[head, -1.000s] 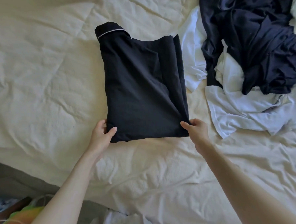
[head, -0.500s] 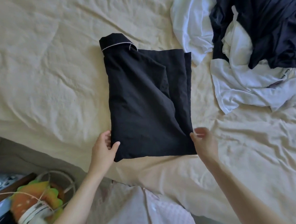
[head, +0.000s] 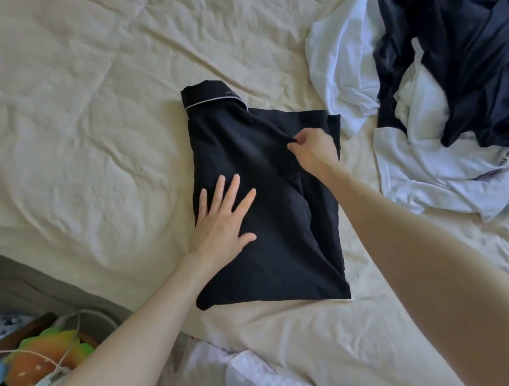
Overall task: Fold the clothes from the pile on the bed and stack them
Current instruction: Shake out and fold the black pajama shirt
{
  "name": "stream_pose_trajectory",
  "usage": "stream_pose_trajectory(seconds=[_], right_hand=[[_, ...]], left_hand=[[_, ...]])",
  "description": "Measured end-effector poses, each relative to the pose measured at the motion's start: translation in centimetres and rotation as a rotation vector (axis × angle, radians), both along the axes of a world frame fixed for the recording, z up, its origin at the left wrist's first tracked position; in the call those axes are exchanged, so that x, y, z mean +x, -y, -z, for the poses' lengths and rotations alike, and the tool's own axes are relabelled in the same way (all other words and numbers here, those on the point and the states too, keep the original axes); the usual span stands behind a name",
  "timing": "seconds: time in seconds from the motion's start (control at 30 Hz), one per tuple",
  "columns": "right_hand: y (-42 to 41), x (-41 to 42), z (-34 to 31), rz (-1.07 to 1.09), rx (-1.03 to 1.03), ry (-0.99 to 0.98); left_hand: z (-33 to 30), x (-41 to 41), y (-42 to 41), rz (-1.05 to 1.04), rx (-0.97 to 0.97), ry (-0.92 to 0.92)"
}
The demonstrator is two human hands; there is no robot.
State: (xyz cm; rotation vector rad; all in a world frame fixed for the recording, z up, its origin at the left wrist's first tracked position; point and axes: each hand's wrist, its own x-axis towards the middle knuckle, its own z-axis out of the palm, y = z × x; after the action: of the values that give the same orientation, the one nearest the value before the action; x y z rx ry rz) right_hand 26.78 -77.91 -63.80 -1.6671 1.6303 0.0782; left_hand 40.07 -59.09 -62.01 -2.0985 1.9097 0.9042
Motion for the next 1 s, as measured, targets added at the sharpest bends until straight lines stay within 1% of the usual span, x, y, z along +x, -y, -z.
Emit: stream_pose_trajectory(seconds=[0.1,0.2,0.33,0.37,0.47,0.57,0.6,0.67,0.7,0.73,0.8,0.87,0.93,1.0], right_hand=[[1.9,-0.8,0.3,0.122,0.045,0.068],[3.4,-1.7,0.2,0.175,0.076,0.089],[3.2,-1.8,0.1,0.423,0.114,0.207],[2.4,-1.8,0.0,0.440,0.100,0.218],[-1.7,-2.4,-0.3,0.355,0.056,0.157],[-6.3,-3.9,-0.1,0.231,0.127,0.056],[-7.4,-4.6,0.1,0.215,0.132,0.027],[-9.0,-6.4,0.2,0.259,0.098,-0.003],[-9.6,-7.3,0.0,0.296,0.071,-0.009],[-10.4,-8.2,-0.2,0.327,0.047,-0.011],[-12.3,-9.9,-0.6,0.372,0.020,-0.010],[-14.2,-11.5,-1.1,0.433,0.066,-0.031],[-16.0,-13.0,-1.4,0.494,0.227,-0.033],[-17.5,-14.1,-1.6,0.551,0.411,0.065]], left_hand=[[0.5,-0.5,-0.4,-0.004,0.035,0.015],[0.9,-1.5,-0.8,0.072,0.019,0.033],[1.3,-3.0,-0.9,0.184,0.039,0.075],[1.4,-3.3,-0.9,0.195,0.048,0.078],[1.6,-4.1,-0.9,0.202,0.056,0.071],[1.5,-4.7,-1.3,0.229,0.056,0.052],[1.4,-4.8,-1.5,0.240,0.062,0.031],[0.9,-4.9,-2.1,0.229,0.058,-0.040],[0.6,-4.9,-2.3,0.173,0.028,-0.103],[0.0,-4.8,-2.6,0.062,-0.026,-0.182],[-1.2,-4.3,-3.1,-0.294,-0.177,-0.322],[-1.9,-2.9,-4.1,-0.629,-0.260,-0.393],[-1.9,-1.4,-5.5,-0.846,-0.224,-0.424],[-1.5,-0.4,-7.0,-1.022,-0.100,-0.501]])
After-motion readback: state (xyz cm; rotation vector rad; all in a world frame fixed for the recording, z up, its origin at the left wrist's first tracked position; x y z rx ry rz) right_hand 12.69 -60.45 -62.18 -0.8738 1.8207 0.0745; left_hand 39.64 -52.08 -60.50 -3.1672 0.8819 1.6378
